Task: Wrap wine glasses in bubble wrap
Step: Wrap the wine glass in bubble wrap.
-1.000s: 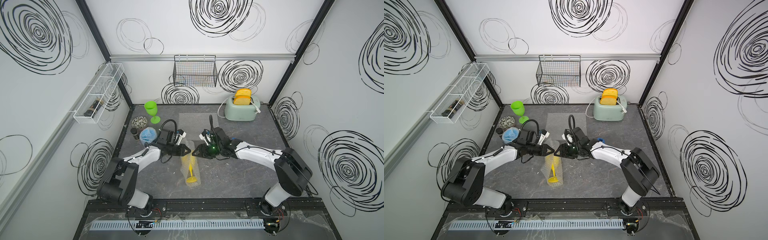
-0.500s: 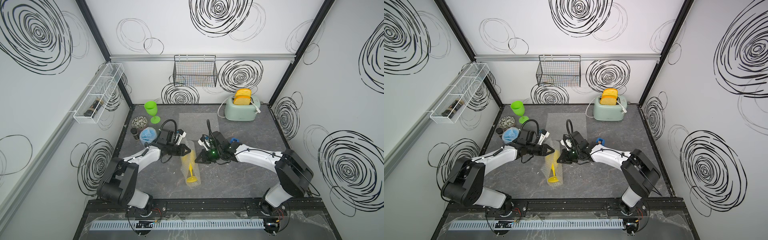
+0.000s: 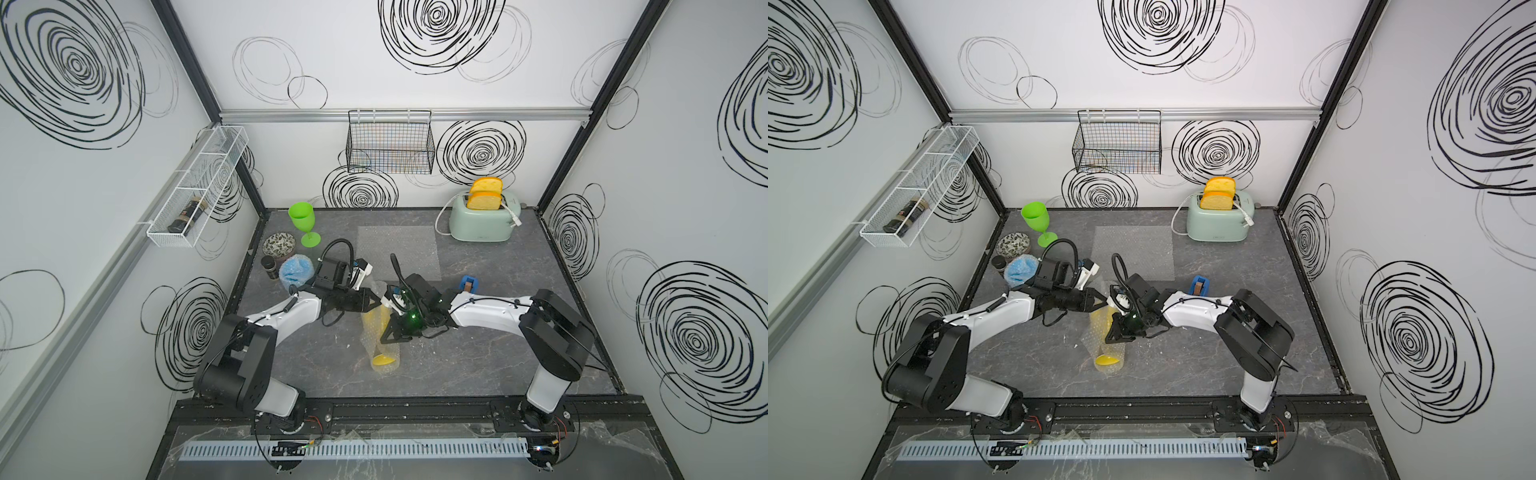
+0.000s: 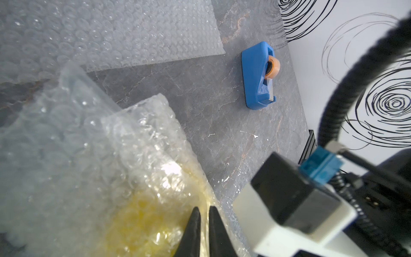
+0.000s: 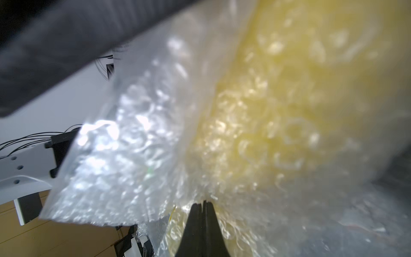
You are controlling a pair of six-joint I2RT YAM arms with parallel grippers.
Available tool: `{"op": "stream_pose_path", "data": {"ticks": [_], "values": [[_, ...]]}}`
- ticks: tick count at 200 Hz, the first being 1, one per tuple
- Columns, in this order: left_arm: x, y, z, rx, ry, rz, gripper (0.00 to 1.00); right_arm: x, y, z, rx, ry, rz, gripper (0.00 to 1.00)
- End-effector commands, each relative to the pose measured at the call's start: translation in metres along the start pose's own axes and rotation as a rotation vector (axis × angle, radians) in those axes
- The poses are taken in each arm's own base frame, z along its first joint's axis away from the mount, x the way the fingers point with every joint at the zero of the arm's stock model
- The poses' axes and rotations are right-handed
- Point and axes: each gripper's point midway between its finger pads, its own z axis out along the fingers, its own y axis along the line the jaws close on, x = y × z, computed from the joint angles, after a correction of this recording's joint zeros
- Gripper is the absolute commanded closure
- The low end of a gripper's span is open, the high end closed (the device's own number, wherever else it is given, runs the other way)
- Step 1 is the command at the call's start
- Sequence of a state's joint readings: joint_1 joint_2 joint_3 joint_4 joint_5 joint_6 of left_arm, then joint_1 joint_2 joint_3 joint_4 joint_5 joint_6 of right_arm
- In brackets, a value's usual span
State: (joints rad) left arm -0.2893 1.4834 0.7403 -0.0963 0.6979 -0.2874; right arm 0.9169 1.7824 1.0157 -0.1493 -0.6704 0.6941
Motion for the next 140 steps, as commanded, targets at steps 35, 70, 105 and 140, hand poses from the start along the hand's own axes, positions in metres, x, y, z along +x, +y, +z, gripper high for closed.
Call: {"op": "stream_pose_path", "data": {"ticks": [35, 70, 105, 140], "values": [[0.014, 0.018, 0.003, -0.079, 0.033, -0.026, 0.85, -0.01, 0.018, -0.036, 0.042, -0.092, -0.075, 0.99], [0.014, 0.018, 0.003, -0.079, 0.033, -0.027, 0.85, -0.019, 0.034, -0.058, 0.073, -0.154, -0.085, 0.83], [0.014, 0.018, 0.002, -0.079, 0.031, -0.024, 0.85, -0.03, 0.04, -0.056, 0.176, -0.177, -0.079, 0.52], [0.014, 0.018, 0.003, -0.082, 0.032, -0.024, 0.85, -0.04, 0.043, -0.044, 0.29, -0.185, -0.077, 0.27]]}}
